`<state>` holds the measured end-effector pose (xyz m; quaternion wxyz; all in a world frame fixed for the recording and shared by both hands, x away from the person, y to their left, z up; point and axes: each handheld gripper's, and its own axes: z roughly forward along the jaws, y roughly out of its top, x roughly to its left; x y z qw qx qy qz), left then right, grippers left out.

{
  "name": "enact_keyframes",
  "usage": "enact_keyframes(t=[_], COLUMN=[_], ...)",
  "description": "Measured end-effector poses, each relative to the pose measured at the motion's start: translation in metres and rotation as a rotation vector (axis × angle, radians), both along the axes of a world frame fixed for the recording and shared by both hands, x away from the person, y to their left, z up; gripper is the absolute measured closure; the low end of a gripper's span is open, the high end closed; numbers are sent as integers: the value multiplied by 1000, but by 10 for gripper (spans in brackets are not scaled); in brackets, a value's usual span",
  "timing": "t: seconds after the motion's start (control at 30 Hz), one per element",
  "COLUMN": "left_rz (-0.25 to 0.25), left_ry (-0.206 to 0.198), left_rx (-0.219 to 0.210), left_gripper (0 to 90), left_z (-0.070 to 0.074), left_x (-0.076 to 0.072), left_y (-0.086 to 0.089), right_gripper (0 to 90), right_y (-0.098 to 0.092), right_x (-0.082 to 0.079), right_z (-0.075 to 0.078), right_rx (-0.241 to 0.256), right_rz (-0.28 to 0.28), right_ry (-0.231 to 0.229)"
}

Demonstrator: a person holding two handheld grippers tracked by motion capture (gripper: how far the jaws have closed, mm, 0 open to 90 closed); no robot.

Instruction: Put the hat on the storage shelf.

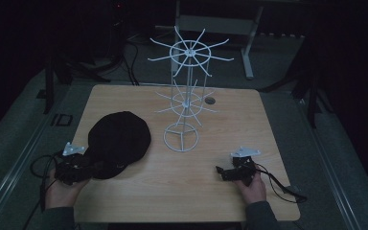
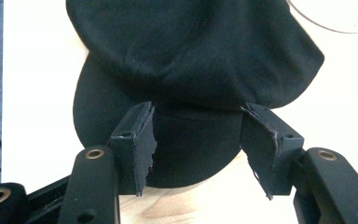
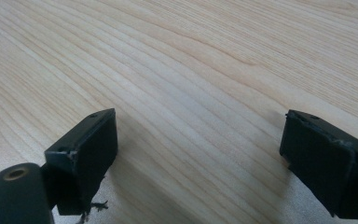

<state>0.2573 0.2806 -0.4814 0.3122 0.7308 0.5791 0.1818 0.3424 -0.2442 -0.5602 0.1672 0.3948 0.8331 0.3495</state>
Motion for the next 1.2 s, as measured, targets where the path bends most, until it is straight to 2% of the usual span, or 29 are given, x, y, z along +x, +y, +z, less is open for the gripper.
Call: enact_keyframes(t=[0.3,0.67,0.9,1.13,1.2], left_rz=[-27,-85,-102,-110,-100], left_ry=[-12,-22,-19,16,25], left_rx=[3,33,47,70,84], left_gripper=[446,420,392,338,277], left_z=[13,24,25,26,25], left_x=[5,22,32,45,49], left_y=[-5,-24,-30,-37,-39], right_gripper=[109,109,109,109,109], right_y=[0,0,0,0,0], right_x=[0,0,0,0,0], right_z=[0,0,0,0,0], right_rx=[1,0,0,0,1], right_rz=[-1,0,0,0,-2], right_ry=[1,0,0,0,2])
